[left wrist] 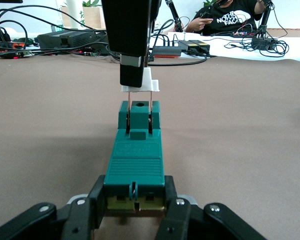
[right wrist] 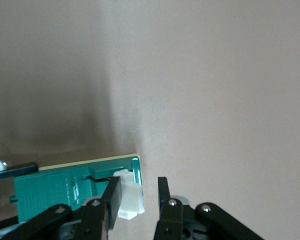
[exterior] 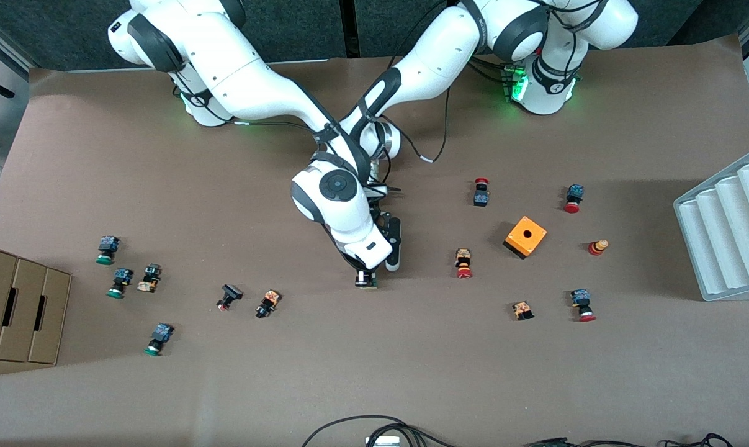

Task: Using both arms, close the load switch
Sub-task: 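Press the white handle fully into the contacts with the right gripper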

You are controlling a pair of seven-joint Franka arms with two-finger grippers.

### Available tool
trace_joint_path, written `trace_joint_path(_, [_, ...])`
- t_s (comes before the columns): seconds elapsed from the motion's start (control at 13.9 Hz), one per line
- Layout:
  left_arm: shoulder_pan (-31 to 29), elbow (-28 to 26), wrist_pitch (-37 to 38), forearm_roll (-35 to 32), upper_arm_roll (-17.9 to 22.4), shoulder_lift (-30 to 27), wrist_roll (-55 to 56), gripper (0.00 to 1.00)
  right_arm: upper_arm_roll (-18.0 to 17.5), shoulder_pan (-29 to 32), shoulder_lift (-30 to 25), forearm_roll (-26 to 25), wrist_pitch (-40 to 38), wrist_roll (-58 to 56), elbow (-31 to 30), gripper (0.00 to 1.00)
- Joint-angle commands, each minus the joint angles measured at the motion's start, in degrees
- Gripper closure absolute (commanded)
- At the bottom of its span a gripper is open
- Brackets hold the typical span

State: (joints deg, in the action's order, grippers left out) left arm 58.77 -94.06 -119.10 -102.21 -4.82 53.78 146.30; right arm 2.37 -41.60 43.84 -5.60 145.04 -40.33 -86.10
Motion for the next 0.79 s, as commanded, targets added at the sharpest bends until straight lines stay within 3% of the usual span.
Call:
trace_joint_path(0.0, [-0.1, 1.0, 0.5, -0.9, 0.0, 1.1, 0.7, 0.68, -0.3, 0.8, 2.4, -1.6, 1.2, 1.1, 2.8, 0.63])
trace_joint_path(0.72, [-0.1, 0.9, 0.6, -0.9, 0.0, 1.1, 0.8, 0.68, -0.2, 1.0, 4.3, -1.9, 4.1, 1.1, 3.0, 0.63])
